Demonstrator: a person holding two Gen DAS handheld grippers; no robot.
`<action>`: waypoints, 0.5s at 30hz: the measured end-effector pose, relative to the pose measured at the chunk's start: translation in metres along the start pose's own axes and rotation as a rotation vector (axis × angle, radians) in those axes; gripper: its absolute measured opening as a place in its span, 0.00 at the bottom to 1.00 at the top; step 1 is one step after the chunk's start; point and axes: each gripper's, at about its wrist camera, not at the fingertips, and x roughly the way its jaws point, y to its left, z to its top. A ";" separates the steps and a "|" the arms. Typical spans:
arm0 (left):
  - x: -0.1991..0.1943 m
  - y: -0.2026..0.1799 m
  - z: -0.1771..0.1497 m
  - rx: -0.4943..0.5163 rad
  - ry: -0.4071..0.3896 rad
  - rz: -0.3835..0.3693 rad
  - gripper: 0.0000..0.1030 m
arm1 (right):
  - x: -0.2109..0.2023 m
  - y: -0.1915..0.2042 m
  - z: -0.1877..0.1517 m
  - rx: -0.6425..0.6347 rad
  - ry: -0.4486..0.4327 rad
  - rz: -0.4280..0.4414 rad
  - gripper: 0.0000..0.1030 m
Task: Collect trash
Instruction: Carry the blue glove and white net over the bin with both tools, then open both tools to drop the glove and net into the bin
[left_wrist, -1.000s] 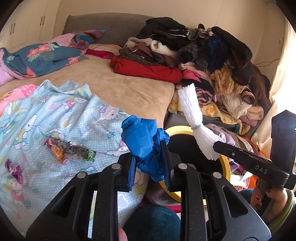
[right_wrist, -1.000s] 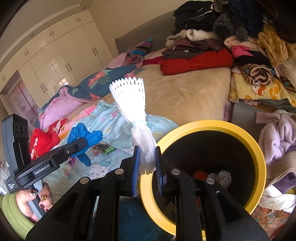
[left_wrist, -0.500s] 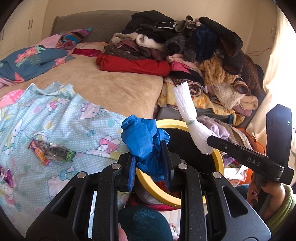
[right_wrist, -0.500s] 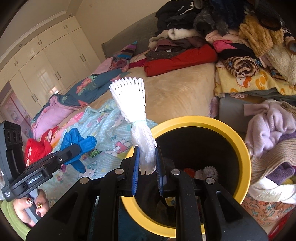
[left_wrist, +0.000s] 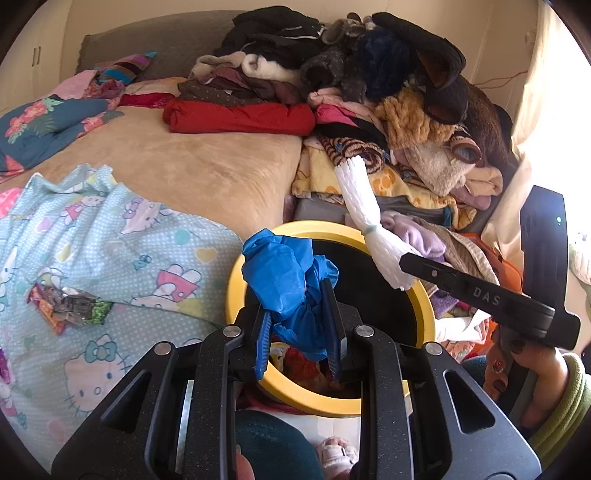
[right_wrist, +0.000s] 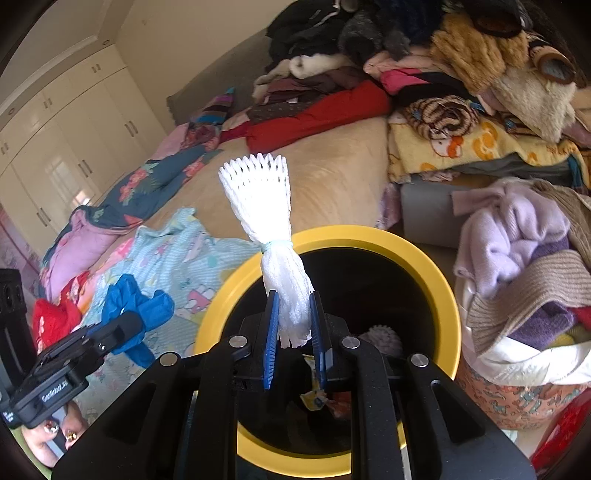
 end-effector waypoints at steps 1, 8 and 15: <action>0.001 -0.001 -0.001 0.002 0.004 -0.003 0.17 | 0.001 -0.003 -0.001 0.008 0.003 -0.007 0.16; 0.014 -0.008 -0.006 0.016 0.039 -0.018 0.17 | 0.008 -0.021 -0.004 0.054 0.030 -0.050 0.16; 0.034 -0.013 -0.011 0.025 0.083 -0.033 0.17 | 0.014 -0.031 -0.008 0.083 0.049 -0.069 0.16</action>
